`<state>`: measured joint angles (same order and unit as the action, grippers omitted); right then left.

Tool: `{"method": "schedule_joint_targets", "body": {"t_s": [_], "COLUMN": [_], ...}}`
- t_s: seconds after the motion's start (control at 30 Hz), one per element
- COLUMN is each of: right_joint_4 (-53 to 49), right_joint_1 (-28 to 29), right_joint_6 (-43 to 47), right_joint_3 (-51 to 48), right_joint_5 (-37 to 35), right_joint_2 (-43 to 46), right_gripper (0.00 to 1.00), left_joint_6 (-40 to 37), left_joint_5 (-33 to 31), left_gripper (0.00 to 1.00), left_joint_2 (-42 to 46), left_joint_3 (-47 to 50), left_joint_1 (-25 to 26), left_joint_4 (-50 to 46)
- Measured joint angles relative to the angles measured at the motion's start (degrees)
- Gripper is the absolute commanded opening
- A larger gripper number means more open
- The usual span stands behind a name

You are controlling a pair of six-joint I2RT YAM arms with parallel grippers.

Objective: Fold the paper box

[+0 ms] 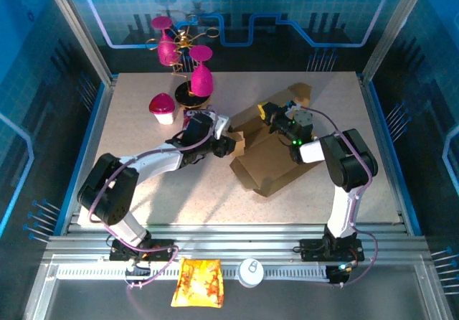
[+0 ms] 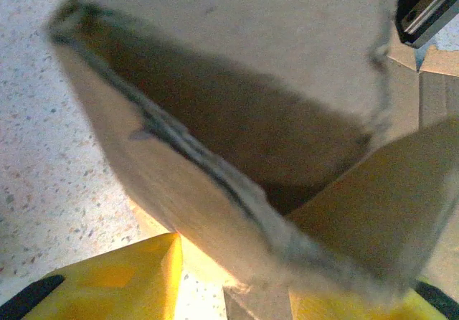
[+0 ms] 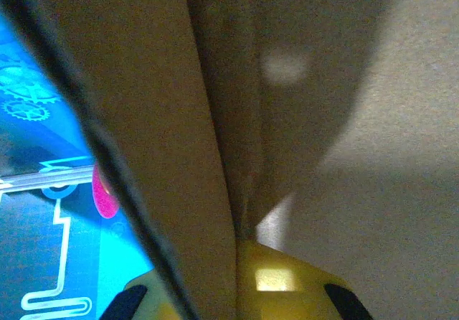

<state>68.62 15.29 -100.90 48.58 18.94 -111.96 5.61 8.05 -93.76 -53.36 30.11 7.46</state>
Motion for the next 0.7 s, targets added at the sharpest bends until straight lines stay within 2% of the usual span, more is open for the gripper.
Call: {"method": "schedule_joint_targets", "body": {"t_s": [0.33, 0.43, 0.5, 0.7], "right_joint_4": [0.02, 0.02, 0.02, -0.22], "right_joint_1": [0.02, 0.0, 0.0, 0.02], "right_joint_6": [-0.26, -0.46, -0.66, -0.72], "right_joint_3": [0.02, 0.02, 0.02, 0.07], "right_joint_5": [-0.9, -1.42, -1.57, -2.12], "right_joint_2": [0.0, 0.0, 0.0, 0.0], "right_gripper": [0.0, 0.0, 0.0, 0.0], "left_joint_6": [1.55, 2.19, 3.06, 4.76], "left_joint_5": [-11.17, -14.91, -17.33, -22.73], "left_gripper": [0.42, 0.5, 0.51, 0.44], "left_joint_2": [-3.08, -4.2, -4.96, -6.86], "left_joint_3": [-3.02, -4.22, -4.81, -5.99], "left_joint_1": [3.04, 3.89, 4.26, 4.83], "left_joint_4": [0.09, -0.35, -0.37, -0.33]}}
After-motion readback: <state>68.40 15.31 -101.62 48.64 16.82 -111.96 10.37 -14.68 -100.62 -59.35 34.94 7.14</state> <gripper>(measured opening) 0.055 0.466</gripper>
